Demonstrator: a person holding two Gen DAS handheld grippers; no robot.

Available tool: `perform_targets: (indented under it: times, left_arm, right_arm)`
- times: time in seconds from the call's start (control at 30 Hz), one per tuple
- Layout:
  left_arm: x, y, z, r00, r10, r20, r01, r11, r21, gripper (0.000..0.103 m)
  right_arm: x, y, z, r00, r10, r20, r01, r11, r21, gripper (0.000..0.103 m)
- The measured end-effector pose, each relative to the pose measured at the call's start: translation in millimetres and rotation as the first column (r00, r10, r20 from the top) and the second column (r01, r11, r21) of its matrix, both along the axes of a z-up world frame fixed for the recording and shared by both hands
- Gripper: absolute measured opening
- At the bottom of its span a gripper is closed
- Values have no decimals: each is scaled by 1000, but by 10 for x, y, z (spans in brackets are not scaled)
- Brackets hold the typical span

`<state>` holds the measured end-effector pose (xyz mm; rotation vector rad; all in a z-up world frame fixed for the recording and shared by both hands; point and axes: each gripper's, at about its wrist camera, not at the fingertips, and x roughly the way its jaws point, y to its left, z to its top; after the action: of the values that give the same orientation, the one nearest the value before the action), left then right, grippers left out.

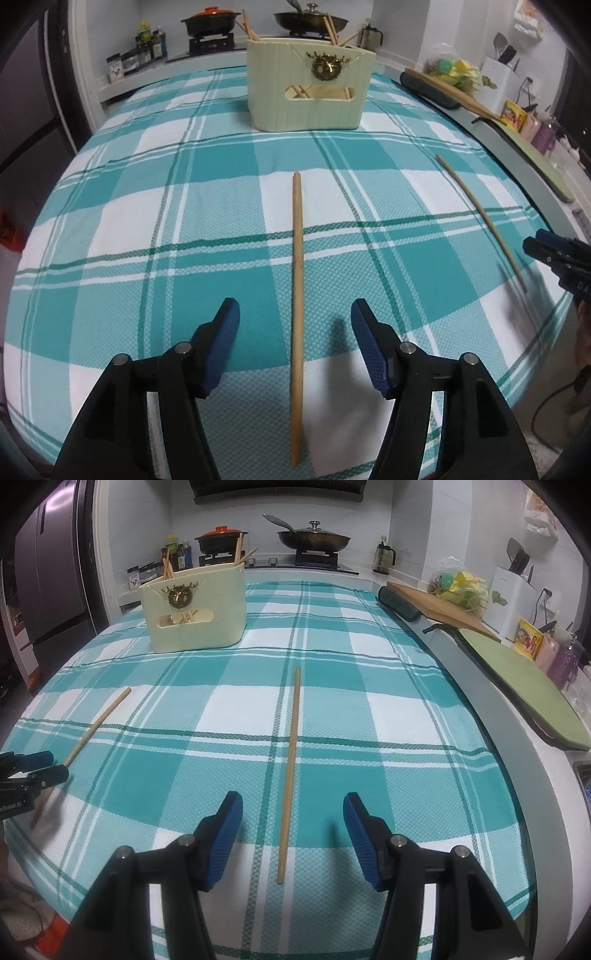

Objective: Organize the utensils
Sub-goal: 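Lower the left tool onto a wooden chopstick and close it, then lower the right tool onto the other wooden chopstick and close it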

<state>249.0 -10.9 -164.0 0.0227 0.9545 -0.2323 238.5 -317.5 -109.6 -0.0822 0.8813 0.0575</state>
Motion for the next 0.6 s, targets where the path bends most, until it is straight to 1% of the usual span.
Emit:
perform_targets:
  times: [0.07,0.1,0.13,0.23,0.3,0.4,0.5,0.6]
  left_arm:
    - [93,51,56,1000,-23,-17,22,999,-38,67]
    - [143,69,78,999,-30,-22,29,999,-46,69]
    - [196,75,91,999,-38,-26,36,998,-44,71]
    - [360,59,89,997,-63,-34,62,998,-34,71]
    - [500,37,46,996,-71,-50,70,997,-25,71]
    - [701,3,-24,996,-63,-68,63,998,3,71]
    - [869,-48,-100,994,-66,-83,70,996,47,71]
    - [1006,-117,-210,992,-70,-107,81,991,104,69]
  right_arm:
    - [109,-93,35,999,6,-31,-4,999,52,58]
    - [188,-149,47,998,10,-56,-5,996,84,58]
    - [278,-203,48,996,17,-87,-7,993,117,58]
    - [552,-296,19,986,44,-163,-13,982,190,58]
    - [730,-296,-42,975,61,-212,-18,980,196,58]
    - [960,-274,-135,966,74,-247,-25,981,195,58]
    - [1194,-258,-234,957,69,-283,-16,982,186,58]
    - [1398,-192,-323,949,76,-306,-30,988,155,58]
